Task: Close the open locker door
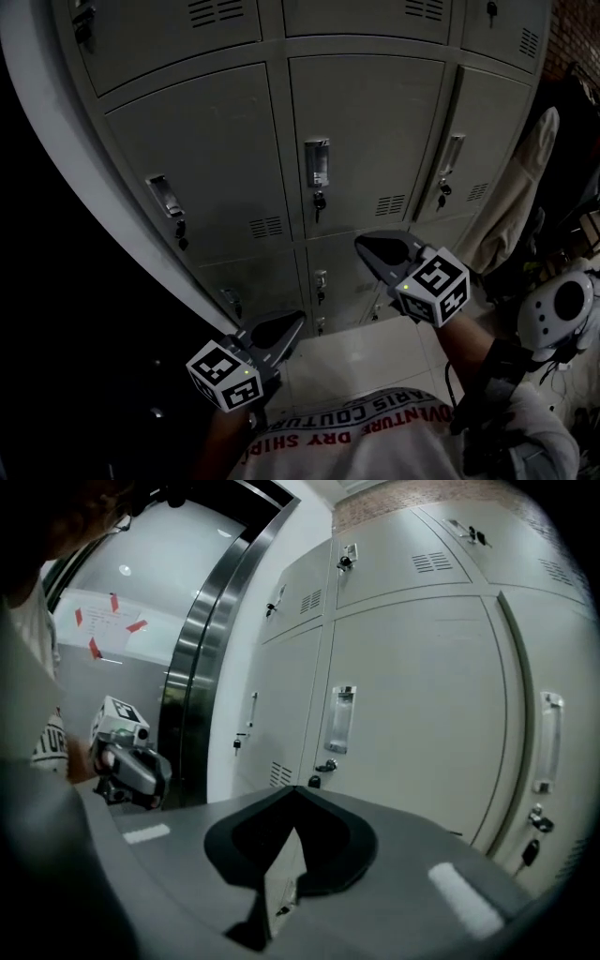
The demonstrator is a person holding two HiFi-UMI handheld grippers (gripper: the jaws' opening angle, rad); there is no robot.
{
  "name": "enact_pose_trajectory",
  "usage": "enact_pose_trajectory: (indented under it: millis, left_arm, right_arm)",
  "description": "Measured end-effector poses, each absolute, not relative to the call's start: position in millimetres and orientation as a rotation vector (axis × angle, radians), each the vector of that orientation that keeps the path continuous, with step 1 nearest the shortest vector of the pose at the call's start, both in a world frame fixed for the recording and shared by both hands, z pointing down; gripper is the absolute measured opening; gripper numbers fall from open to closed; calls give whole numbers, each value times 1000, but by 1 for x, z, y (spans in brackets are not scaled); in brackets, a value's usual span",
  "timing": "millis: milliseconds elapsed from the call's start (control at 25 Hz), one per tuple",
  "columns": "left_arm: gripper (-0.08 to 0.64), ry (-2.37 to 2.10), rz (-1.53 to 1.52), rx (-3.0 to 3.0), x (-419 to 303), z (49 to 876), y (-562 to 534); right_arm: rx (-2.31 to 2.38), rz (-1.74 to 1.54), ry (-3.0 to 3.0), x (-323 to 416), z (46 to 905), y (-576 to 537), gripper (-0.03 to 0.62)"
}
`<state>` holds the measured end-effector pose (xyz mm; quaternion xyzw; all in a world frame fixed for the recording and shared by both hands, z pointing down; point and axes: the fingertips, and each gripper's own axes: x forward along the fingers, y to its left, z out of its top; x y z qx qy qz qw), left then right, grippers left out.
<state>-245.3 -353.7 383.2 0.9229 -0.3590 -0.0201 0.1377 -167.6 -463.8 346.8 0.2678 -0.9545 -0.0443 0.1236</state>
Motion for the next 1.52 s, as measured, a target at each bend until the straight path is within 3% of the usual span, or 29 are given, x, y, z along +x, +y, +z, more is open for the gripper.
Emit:
enact_pose_trajectory:
  millis: [480,1000,1520]
  left_arm:
    - [5,-944,-23,2705,-155,391,-261]
    - [5,-974,21,2741,-15,390,-38]
    - [5,-981,78,2758,10,365,29]
  right_arm:
    - [519,317,-2896,-87,394,-276,-5]
    - [298,391,-2999,12,396,-36,-5]
    - [325,323,-3020,37,368,21,-5]
